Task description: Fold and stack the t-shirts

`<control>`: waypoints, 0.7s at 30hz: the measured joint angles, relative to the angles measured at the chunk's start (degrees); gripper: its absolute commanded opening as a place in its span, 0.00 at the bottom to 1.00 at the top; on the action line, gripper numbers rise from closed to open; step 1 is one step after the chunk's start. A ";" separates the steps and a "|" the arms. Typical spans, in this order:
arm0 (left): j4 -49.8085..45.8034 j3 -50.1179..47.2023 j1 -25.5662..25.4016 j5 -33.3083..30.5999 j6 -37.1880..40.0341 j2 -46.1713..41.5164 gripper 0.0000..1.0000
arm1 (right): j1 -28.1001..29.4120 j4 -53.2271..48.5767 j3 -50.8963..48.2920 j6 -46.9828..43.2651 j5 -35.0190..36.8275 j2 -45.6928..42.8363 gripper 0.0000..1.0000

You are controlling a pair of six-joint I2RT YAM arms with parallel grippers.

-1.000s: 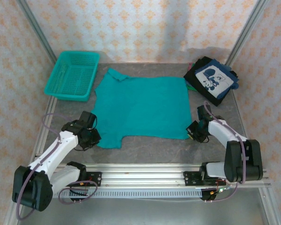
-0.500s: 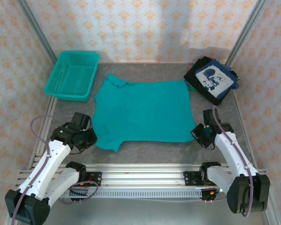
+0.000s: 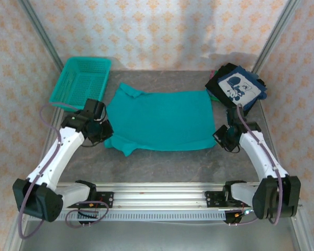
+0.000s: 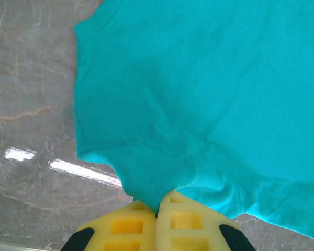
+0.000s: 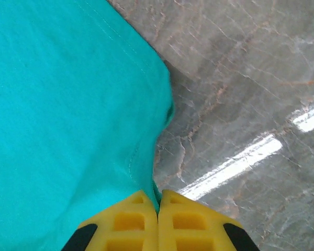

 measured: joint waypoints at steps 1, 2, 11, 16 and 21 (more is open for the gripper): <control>0.11 0.74 0.61 0.00 0.50 1.07 0.00 | 0.00 0.39 0.72 -0.46 0.04 1.44 0.00; 0.20 1.60 1.20 0.00 1.14 2.16 0.00 | 0.00 0.79 1.51 -0.90 0.20 3.06 0.00; 1.42 8.81 3.61 -0.02 5.90 9.42 0.00 | -0.37 2.40 6.62 -4.52 1.33 11.87 0.00; 1.81 11.02 4.55 0.02 8.04 12.79 0.00 | -0.55 2.97 10.10 -6.01 1.49 15.96 0.00; 2.08 13.22 5.07 0.02 9.86 15.98 0.00 | -0.66 3.56 13.18 -7.08 1.49 20.17 0.00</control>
